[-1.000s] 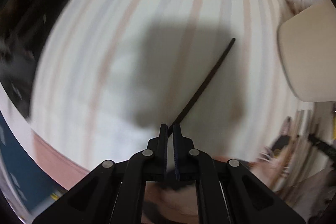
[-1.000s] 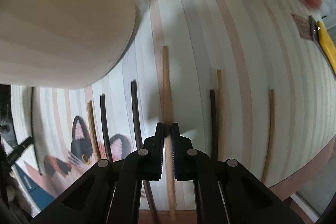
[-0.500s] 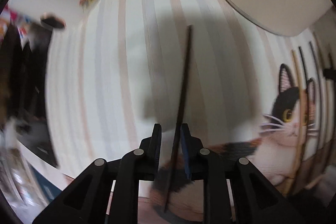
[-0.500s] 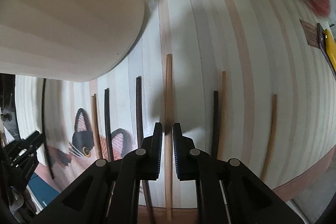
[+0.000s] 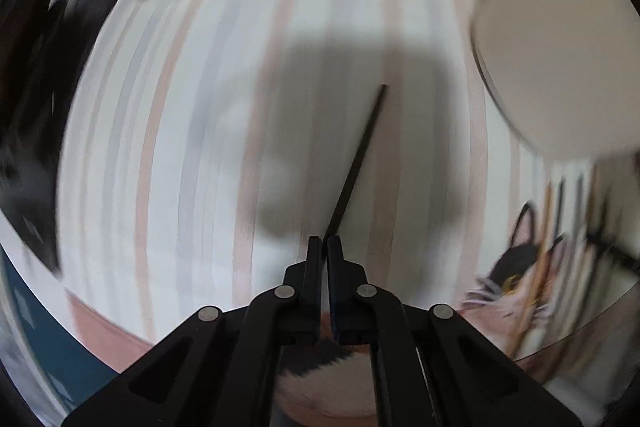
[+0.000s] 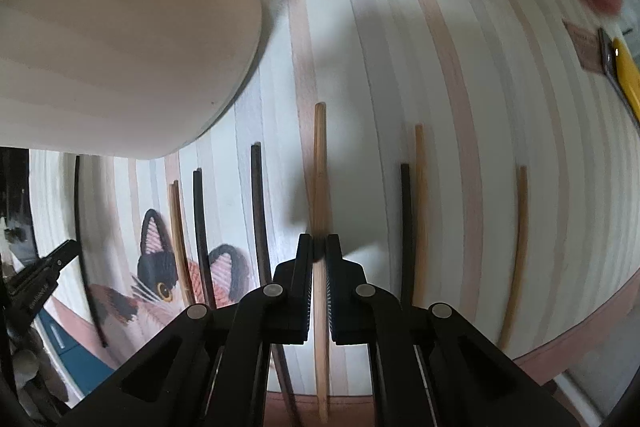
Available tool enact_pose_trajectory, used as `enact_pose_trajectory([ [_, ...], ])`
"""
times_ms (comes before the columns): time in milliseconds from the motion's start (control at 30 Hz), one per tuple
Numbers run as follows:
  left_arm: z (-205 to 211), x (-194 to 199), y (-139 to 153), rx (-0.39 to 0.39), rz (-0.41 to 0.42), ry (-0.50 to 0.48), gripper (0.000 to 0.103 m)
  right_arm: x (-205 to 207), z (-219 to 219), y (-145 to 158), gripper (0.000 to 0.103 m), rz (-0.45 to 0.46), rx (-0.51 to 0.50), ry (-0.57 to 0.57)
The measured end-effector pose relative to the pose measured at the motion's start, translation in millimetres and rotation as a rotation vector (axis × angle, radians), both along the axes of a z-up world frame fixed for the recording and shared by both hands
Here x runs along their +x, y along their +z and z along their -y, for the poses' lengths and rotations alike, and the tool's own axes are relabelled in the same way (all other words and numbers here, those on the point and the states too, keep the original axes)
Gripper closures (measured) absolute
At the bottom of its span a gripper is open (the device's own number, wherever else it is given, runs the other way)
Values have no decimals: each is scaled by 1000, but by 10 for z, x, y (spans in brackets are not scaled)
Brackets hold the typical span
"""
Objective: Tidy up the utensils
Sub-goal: 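Grasp the loose black chopstick with the left tool while the right tool regrasps a wooden one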
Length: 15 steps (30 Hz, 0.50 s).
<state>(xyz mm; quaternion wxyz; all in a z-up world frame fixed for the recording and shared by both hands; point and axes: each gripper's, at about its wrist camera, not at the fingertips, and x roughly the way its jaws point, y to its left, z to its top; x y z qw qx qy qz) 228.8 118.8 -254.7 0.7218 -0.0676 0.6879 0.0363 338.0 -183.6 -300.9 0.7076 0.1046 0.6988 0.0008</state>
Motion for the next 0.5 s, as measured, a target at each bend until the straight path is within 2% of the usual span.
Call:
enact_pose_trajectory([
  [100,-270,-86,42,-120,-8,137,102,-26,13,7,96,-4,11,7],
  [167,-344,-159,67,-122,13,139,102,-49,17,-1,96,-4,14,10],
  [233,-331,-185,86,-24,44,37,100,-42,15,12,96,-1,14,19],
  [267,-286,-151,78,49,43,-41,98,-34,-2,15,96,-1,7,33],
  [333,-182,-101,77,131,43,-157,95,-25,-37,-12,96,-7,4,49],
  [467,138,4,-128,176,-29,-309,79,-58,-136,-87,96,-10,-9,57],
  [500,307,11,-166,187,-32,-334,81,-84,-154,-91,96,-10,-10,55],
])
